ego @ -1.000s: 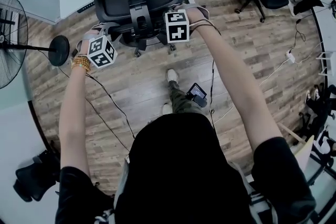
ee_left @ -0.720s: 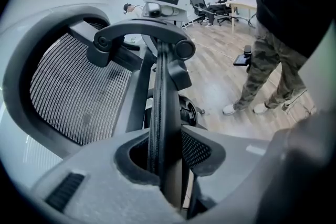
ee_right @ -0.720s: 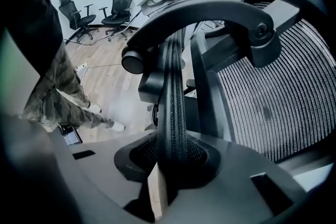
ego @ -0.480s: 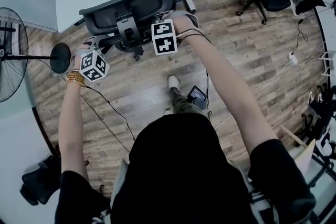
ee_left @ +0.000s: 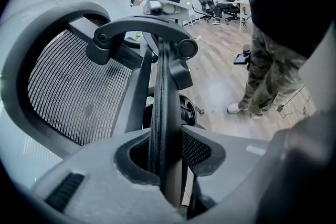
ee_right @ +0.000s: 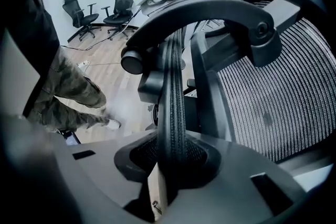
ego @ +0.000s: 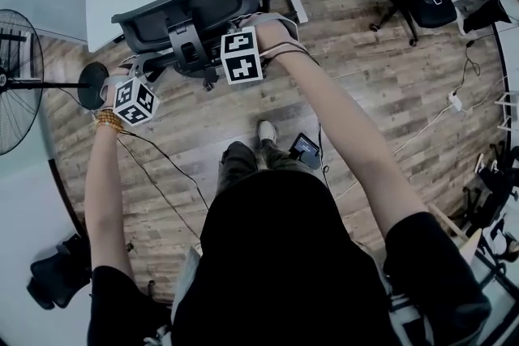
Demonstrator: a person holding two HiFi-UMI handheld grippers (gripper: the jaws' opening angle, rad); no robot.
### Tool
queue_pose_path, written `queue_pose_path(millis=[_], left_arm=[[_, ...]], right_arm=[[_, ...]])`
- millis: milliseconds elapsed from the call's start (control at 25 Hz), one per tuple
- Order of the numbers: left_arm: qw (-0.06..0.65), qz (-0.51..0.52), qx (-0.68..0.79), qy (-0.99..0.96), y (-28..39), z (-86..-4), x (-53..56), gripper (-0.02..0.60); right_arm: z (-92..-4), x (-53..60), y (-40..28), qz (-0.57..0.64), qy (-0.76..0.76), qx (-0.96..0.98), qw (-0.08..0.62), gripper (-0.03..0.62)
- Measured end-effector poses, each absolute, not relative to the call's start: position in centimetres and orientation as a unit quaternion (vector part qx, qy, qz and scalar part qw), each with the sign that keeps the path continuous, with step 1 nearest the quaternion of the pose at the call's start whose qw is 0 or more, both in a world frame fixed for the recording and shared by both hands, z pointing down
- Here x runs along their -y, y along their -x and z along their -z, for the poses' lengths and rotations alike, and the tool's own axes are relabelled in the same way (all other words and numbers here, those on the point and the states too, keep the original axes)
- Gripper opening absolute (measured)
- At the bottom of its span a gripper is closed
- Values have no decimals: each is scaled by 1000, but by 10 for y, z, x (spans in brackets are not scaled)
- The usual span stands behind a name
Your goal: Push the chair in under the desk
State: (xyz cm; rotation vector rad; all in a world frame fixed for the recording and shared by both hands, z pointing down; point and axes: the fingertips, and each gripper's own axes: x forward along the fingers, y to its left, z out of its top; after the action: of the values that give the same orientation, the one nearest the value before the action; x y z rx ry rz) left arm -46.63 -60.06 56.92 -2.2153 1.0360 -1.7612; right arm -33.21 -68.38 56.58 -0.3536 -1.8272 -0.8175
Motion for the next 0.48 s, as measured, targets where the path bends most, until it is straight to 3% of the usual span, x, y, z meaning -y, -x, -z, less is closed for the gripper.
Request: queue_pose_path(millis=[480], left_arm=[[72,581,-347,733,490,-564,624,121]], right_arm=[[-561,707,357,336,156,764,529,83]])
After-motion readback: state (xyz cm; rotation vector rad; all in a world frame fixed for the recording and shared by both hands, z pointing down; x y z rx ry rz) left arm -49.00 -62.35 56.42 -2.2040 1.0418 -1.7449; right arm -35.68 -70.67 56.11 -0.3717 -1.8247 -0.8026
